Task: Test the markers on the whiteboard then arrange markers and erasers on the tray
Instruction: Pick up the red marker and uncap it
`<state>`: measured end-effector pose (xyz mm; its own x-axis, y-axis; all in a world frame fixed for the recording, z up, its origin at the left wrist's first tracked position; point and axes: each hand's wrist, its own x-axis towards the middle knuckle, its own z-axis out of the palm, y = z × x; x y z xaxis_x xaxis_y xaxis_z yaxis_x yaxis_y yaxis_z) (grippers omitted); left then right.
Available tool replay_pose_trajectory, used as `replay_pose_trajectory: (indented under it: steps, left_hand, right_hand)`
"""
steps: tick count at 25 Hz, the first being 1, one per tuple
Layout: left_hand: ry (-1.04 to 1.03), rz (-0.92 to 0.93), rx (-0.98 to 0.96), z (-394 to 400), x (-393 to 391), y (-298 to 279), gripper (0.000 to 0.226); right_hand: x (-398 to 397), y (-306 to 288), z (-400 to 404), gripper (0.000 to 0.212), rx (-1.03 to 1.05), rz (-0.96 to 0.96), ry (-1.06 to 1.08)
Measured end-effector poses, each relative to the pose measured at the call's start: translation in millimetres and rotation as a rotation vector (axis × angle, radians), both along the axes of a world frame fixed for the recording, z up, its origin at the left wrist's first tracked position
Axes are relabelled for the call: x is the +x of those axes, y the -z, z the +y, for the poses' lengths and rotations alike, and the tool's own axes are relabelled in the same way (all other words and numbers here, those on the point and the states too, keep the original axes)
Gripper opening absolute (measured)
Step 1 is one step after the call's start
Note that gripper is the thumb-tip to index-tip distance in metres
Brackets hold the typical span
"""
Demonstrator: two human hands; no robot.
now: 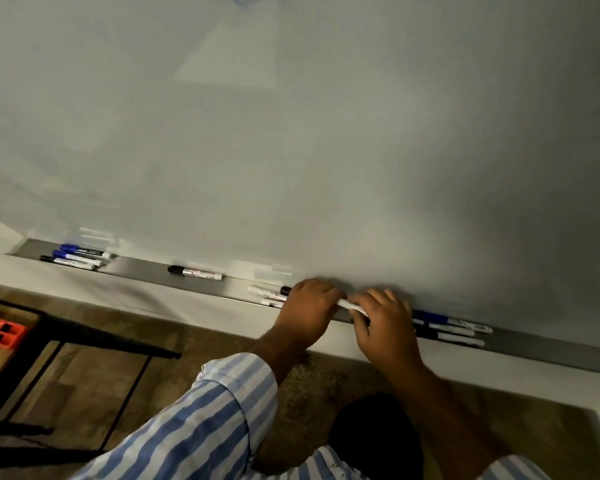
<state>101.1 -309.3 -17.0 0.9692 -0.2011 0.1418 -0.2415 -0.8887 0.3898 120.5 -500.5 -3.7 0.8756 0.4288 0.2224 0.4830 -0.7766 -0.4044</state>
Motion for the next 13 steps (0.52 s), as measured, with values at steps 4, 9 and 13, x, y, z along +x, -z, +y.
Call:
replay_pose_trajectory:
  steps: [4,9,13]
  left_hand:
    - [0.208,0.047,0.019,-7,12,-8,0.024]
    - [0.208,0.003,0.046,-6,-7,-23,0.042]
    - [0.029,0.072,-0.058,19,-28,-43,0.040]
  right_hand:
    - [6,-27,-24,0.013,0.185,0.383,-0.016]
    - [2,-55,-40,0.012,0.070,0.449,-0.122]
    - [-14,-73,-26,0.013,0.298,0.435,-0.074]
